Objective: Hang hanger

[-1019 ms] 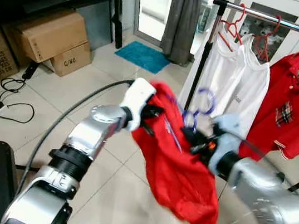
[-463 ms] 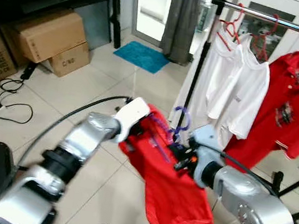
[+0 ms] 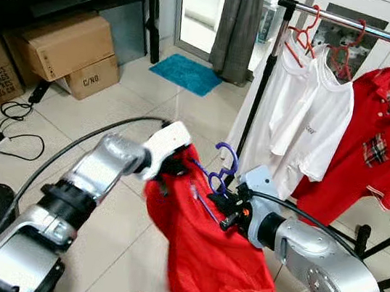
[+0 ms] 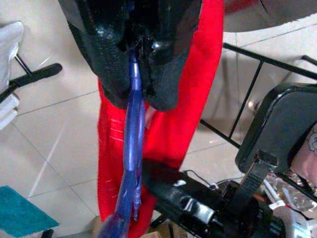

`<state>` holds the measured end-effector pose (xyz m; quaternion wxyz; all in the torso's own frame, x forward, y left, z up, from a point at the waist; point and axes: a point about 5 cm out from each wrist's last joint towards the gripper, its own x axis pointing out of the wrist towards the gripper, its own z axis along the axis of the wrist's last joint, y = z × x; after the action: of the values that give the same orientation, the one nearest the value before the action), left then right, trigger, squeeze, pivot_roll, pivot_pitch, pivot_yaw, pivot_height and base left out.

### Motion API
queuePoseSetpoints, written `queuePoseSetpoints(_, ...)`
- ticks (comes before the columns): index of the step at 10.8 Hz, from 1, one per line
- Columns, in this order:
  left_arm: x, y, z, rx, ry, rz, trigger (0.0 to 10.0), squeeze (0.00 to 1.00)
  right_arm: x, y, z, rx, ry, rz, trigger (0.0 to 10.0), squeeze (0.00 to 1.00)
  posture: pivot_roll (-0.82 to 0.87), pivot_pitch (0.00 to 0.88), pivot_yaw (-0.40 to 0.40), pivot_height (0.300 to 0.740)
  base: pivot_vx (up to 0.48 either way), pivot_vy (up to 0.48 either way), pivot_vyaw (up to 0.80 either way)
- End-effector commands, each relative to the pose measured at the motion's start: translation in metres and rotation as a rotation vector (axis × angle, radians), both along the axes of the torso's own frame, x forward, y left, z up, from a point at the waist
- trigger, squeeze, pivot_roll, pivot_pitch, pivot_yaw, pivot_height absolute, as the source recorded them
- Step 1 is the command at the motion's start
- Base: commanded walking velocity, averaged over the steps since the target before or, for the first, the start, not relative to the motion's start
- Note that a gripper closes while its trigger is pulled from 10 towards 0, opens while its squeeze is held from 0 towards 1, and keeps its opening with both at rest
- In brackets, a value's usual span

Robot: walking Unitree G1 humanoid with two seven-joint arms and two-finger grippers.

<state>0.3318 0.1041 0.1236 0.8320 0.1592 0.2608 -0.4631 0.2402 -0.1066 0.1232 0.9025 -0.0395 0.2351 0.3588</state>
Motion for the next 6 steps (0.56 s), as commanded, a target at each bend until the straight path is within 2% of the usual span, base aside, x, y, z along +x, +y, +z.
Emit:
queuePoseSetpoints(1, 0.000, -0.014, 0.009, -0.061, 0.003, -0.010, 0.0, 0.00, 0.002, 0.004, 0.006, 0.015, -0.030, 0.020, 0.0, 0.00, 0.04, 0.000, 0.047, 0.740, 0.000, 0.000, 0.00)
queuePoseSetpoints(3, 0.005, -0.014, 0.008, -0.055, -0.007, 0.066, 0.0, 0.00, 0.001, 0.005, 0.005, 0.014, -0.028, 0.021, 0.0, 0.00, 0.04, 0.000, 0.049, 0.740, 0.000, 0.000, 0.00)
queuePoseSetpoints(4, 0.008, -0.012, 0.013, -0.077, -0.033, 0.079, 10.0, 0.00, 0.000, 0.004, 0.004, 0.012, -0.024, 0.018, 0.0, 0.00, 0.04, 0.000, 0.048, 0.740, 0.000, 0.000, 0.00)
queuePoseSetpoints(5, 0.007, -0.010, 0.023, -0.134, -0.029, 0.033, 10.0, 1.00, 0.001, 0.004, 0.003, 0.011, -0.021, 0.015, 0.0, 0.00, 0.04, 0.000, 0.047, 0.740, 0.000, 0.000, 0.00)
queuePoseSetpoints(6, 0.005, -0.002, 0.028, -0.111, -0.040, -0.008, 10.0, 1.00, 0.002, 0.003, 0.003, 0.013, -0.024, 0.008, 0.0, 0.00, 0.04, 0.000, 0.048, 0.740, 0.000, 0.000, 0.00)
